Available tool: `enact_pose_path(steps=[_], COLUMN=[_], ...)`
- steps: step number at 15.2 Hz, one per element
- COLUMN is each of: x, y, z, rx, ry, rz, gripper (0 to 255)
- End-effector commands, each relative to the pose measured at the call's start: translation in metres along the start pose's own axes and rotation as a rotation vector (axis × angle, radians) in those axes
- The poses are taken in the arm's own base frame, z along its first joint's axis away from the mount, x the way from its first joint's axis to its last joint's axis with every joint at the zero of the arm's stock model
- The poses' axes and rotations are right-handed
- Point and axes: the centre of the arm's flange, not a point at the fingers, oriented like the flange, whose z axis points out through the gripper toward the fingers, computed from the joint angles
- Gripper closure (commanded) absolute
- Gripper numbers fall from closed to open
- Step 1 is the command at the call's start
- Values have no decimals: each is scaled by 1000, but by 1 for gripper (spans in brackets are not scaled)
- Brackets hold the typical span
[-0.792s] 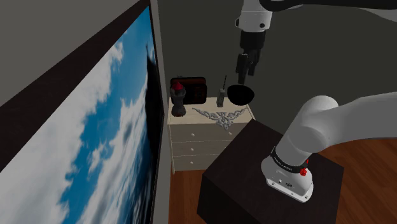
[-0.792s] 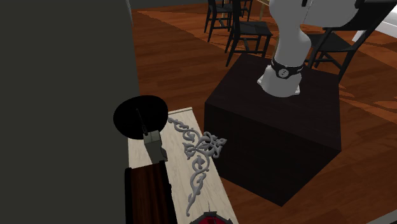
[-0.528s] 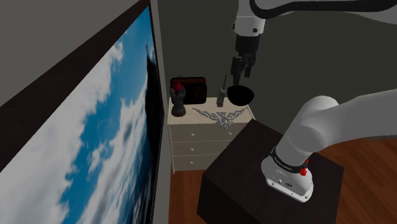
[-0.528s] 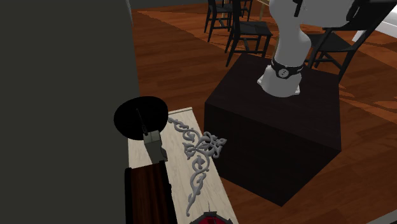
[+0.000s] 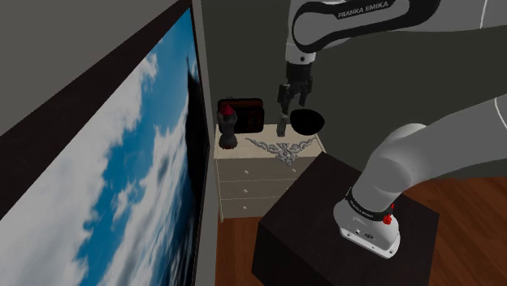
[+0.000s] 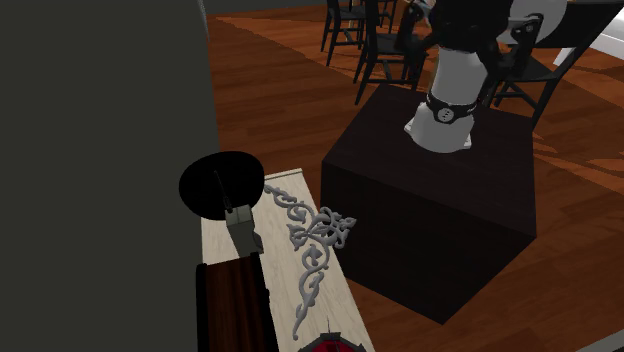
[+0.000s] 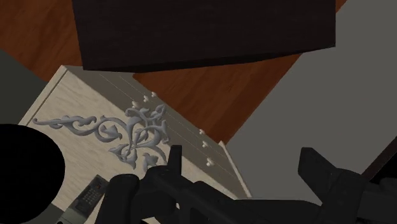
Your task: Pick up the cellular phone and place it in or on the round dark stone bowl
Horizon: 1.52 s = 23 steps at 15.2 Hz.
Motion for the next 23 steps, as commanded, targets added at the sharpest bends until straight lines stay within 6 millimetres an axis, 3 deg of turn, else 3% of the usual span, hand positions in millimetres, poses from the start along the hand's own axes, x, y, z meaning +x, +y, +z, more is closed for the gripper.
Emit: enact_pose_path(steps=[1,12,23], x=[19,109,184], y=[13,84,177], z=[13,89,159], rx=[-4,-23,-43], ry=[12,61,110], rz=[44,281,517], gripper=[0,0,0])
